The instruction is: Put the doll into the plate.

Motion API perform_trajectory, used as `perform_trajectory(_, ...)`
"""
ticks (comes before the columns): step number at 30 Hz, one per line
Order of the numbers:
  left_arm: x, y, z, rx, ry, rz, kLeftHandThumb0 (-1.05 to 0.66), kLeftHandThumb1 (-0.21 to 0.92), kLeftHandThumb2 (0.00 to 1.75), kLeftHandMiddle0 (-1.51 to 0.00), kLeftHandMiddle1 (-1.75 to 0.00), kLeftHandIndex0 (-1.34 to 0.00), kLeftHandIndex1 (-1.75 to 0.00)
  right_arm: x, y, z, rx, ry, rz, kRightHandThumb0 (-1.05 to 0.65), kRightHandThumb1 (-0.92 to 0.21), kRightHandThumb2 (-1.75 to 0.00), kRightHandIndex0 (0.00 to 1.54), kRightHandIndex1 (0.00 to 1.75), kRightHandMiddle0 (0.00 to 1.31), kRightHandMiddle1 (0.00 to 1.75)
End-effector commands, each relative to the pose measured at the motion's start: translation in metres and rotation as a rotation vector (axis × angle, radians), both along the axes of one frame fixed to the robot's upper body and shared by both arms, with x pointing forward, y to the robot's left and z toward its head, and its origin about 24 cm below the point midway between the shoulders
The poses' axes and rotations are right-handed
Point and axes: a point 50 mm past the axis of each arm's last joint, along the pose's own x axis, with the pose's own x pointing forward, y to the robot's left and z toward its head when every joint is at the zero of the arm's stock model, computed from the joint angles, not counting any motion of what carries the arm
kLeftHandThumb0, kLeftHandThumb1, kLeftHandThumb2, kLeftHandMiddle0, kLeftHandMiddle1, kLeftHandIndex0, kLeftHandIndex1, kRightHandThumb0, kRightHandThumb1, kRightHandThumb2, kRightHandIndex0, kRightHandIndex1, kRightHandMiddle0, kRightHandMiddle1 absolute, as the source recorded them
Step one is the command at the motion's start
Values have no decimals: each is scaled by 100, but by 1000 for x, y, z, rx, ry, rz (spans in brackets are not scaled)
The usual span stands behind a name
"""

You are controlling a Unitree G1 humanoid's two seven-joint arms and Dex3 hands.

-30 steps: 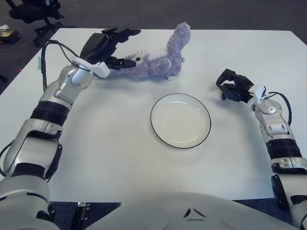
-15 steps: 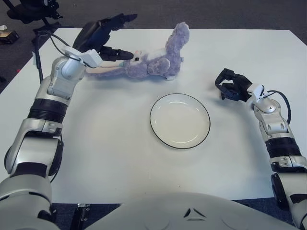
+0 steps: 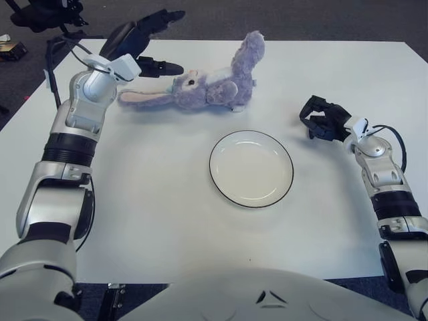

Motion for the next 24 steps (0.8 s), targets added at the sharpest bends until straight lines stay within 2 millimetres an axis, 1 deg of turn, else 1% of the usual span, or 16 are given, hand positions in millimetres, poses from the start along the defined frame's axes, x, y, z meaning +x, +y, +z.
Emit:
perform_trajectory(1, 10, -5, 1, 52, 80, 16, -72, 84, 0, -35, 0, -29, -10, -15, -6, -37, -43, 169, -16, -35, -92, -49, 73, 141, 22, 171)
perform_trajectory(4, 18, -12, -4, 98, 134, 7, -73, 84, 0, -34, 0, -28, -9, -15, -6, -37, -44, 169, -15, -35, -92, -49, 73, 141, 22, 171)
perform_trajectory(9, 23, -15, -10, 126, 183, -14, -72, 83, 0, -30, 0, -27, -8, -15, -5, -38, -44, 169, -13, -35, -92, -49, 73, 140, 22, 171)
perform_trajectory(14, 30, -25, -20, 140, 304, -34, -72, 83, 0, -26, 0, -25, -6, -16, -4, -38, -46, 168, -9, -35, -92, -50, 73, 139, 22, 172)
perform_trajectory(17, 32, -27, -22, 144, 321, -38, -72, 83, 0, -24, 0, -25, -5, -16, -4, -38, -46, 168, -8, -35, -92, -50, 73, 138, 21, 172)
perform_trajectory(20, 34, -33, -29, 149, 346, -46, -73, 83, 0, -22, 0, -24, -5, -16, -4, -37, -46, 166, -7, -35, -92, -50, 73, 138, 21, 172)
perform_trajectory(24, 34, -35, -34, 153, 352, -52, -74, 83, 0, -20, 0, -23, -4, -16, -3, -37, -47, 166, -7, -35, -92, -50, 74, 137, 21, 172)
